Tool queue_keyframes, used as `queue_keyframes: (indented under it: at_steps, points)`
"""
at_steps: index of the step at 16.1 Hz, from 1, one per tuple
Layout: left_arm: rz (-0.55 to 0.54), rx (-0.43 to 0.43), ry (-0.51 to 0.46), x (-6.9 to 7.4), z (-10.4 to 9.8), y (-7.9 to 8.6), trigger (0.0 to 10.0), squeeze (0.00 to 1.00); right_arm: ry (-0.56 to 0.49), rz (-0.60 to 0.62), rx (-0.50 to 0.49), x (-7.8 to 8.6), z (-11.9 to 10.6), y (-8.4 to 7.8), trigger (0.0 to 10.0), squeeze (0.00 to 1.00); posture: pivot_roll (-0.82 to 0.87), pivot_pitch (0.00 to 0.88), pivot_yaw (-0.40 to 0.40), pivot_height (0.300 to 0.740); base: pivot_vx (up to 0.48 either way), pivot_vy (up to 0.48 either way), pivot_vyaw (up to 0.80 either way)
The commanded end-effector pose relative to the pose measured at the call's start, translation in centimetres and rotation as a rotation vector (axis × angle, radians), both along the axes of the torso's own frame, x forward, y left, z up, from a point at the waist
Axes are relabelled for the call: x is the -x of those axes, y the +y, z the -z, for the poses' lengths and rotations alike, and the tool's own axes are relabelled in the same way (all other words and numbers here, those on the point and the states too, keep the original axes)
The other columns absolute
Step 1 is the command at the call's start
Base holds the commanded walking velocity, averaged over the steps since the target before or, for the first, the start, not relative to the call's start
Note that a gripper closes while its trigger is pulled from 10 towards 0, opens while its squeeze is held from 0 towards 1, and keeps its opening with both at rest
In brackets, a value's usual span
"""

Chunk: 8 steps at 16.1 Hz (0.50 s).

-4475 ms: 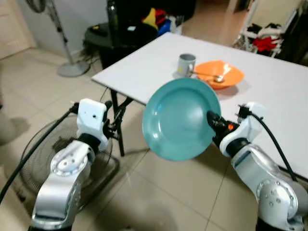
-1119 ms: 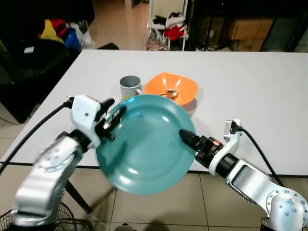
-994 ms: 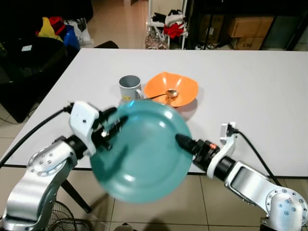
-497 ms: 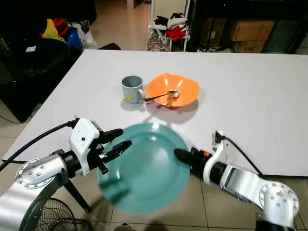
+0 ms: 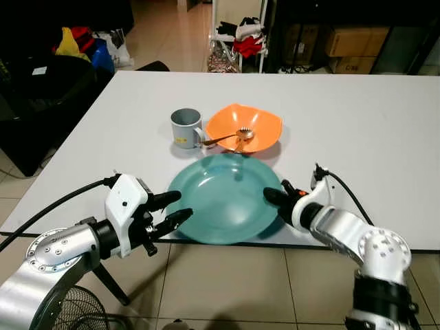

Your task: Setting the table

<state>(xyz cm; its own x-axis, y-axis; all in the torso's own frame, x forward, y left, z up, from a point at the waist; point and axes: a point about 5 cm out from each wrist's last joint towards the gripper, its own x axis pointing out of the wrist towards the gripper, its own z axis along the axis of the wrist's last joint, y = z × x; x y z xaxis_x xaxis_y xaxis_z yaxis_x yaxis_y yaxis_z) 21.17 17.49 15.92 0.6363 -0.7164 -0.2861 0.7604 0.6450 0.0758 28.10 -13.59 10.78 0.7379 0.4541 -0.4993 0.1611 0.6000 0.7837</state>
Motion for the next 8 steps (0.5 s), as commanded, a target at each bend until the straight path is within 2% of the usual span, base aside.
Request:
queue_keyframes:
  at_steps: [1,4,6,7,8]
  points:
    - [0.027,-0.005,0.011,0.3,-0.1,-0.2,10.0,0.00,0.014,0.023,0.013,-0.4,0.1,-0.1,10.0,0.00,0.11,0.000,0.035,0.740,0.000,0.000,0.00]
    - [0.011,-0.041,0.026,0.6,0.2,0.2,10.0,0.00,0.041,0.087,-0.008,-1.3,0.5,-0.2,10.0,0.00,0.11,0.000,0.034,0.740,0.000,0.000,0.00]
    - [0.004,-0.045,0.021,0.4,0.2,0.2,10.0,0.00,0.054,0.084,0.000,-1.2,1.0,-0.1,10.0,0.00,0.11,0.000,0.034,0.740,0.000,0.000,0.00]
    - [0.006,-0.043,0.021,0.4,0.2,0.1,10.0,0.00,0.057,0.091,0.005,-1.1,1.2,0.0,10.0,0.04,0.11,0.000,0.037,0.740,0.000,0.000,0.00]
    - [0.008,-0.041,0.021,0.4,0.1,0.1,10.0,0.00,0.058,0.096,0.007,-1.1,1.3,0.1,10.0,0.38,0.11,0.000,0.041,0.740,0.000,0.000,0.00]
